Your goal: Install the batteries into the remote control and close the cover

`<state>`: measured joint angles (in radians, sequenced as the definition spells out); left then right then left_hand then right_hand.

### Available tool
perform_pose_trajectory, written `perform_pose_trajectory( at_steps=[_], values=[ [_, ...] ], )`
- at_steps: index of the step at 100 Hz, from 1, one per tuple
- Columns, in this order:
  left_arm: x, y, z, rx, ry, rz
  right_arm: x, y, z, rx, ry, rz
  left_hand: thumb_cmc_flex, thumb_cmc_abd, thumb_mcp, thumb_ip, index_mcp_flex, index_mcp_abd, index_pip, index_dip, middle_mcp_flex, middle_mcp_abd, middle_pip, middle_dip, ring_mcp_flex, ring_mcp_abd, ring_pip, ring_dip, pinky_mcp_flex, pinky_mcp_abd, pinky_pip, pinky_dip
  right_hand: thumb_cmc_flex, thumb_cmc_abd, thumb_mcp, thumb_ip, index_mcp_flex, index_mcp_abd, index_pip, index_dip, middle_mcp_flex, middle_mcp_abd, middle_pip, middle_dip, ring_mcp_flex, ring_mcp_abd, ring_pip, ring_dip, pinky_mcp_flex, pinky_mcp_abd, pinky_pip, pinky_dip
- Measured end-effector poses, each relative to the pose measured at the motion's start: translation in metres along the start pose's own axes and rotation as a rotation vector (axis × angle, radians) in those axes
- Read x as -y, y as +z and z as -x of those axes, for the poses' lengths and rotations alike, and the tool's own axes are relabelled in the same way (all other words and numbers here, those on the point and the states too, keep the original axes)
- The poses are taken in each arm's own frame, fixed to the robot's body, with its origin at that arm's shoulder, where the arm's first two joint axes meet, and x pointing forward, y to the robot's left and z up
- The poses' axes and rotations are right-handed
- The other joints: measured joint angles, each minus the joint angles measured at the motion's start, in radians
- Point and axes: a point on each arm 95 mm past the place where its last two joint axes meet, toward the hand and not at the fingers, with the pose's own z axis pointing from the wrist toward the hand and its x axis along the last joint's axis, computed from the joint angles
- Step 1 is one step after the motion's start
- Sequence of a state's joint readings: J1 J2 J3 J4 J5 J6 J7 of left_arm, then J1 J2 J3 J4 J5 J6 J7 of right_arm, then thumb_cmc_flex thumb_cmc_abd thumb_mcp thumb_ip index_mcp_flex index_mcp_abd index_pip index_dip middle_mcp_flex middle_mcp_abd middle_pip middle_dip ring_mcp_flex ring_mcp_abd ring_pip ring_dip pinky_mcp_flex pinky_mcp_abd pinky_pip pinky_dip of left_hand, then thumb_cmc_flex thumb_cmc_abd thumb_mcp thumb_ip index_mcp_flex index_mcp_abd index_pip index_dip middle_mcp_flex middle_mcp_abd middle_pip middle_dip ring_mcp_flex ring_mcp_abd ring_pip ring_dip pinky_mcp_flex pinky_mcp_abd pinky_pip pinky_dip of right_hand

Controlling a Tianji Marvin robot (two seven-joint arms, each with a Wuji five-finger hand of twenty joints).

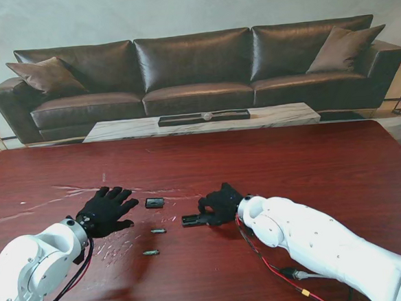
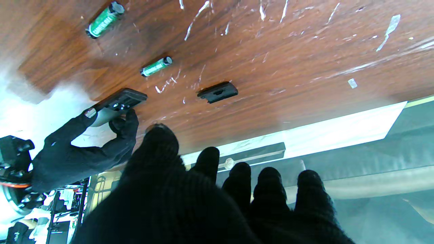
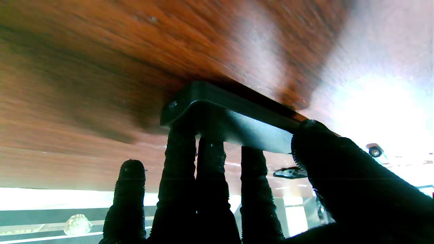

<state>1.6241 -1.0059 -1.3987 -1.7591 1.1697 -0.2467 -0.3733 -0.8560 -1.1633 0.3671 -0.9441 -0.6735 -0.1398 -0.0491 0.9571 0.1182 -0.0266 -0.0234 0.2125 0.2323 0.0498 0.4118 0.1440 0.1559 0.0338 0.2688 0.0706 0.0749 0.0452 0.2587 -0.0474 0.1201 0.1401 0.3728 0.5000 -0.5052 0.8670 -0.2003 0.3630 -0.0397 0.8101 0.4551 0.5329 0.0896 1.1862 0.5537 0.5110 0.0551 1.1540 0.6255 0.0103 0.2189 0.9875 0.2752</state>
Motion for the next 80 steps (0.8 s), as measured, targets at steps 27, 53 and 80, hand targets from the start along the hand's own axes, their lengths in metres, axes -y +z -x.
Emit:
perform_pose_trajectory(
  at_steps=[27, 53, 80],
  values=[
    [0.000, 0.000, 0.000, 0.001, 0.000, 0.002, 0.000, -0.002, 0.000, -0.007, 0.000, -0.024, 0.000, 0.000, 0.000, 0.000, 0.000, 0.000, 0.000, 0.000, 0.000, 0.000, -0.004, -0.011, 0.000, 0.000, 0.000, -0.010, 0.000, 0.000, -0.001, 0.000, -0.017, 0.011, 0.001, 0.011, -0.051, 0.016, -0.102, -0.045, -0.101, 0.012, 0.037, -0.014, -0.077, 0.000, 0.049, -0.023, -0.039, 0.001, -0.023, -0.013],
    [0.000, 0.000, 0.000, 0.002, -0.003, 0.007, 0.002, -0.008, 0.000, -0.037, -0.008, -0.040, 0.000, 0.000, 0.000, 0.000, 0.000, 0.000, 0.000, 0.000, 0.000, 0.000, -0.005, -0.013, 0.000, 0.000, 0.000, -0.018, -0.001, 0.000, -0.002, 0.000, -0.061, 0.014, -0.041, 0.012, -0.131, 0.060, -0.230, -0.138, -0.324, 0.010, -0.583, -0.252, -0.310, -0.039, 0.025, -0.098, -0.101, -0.021, -0.126, -0.086],
    [0.000, 0.000, 0.000, 0.000, -0.002, 0.010, -0.004, -0.035, -0.001, -0.074, -0.077, 0.021, 0.000, 0.000, 0.000, 0.000, 0.000, 0.000, 0.000, 0.000, 0.000, 0.000, -0.007, -0.021, 0.000, 0.000, -0.011, -0.022, -0.001, 0.000, -0.002, 0.000, -0.080, 0.041, -0.073, 0.021, -0.190, 0.090, -0.284, -0.166, -0.326, 0.011, -0.786, -0.331, -0.346, -0.061, -0.846, -0.294, -0.101, -0.047, -0.236, -0.174]
  ],
)
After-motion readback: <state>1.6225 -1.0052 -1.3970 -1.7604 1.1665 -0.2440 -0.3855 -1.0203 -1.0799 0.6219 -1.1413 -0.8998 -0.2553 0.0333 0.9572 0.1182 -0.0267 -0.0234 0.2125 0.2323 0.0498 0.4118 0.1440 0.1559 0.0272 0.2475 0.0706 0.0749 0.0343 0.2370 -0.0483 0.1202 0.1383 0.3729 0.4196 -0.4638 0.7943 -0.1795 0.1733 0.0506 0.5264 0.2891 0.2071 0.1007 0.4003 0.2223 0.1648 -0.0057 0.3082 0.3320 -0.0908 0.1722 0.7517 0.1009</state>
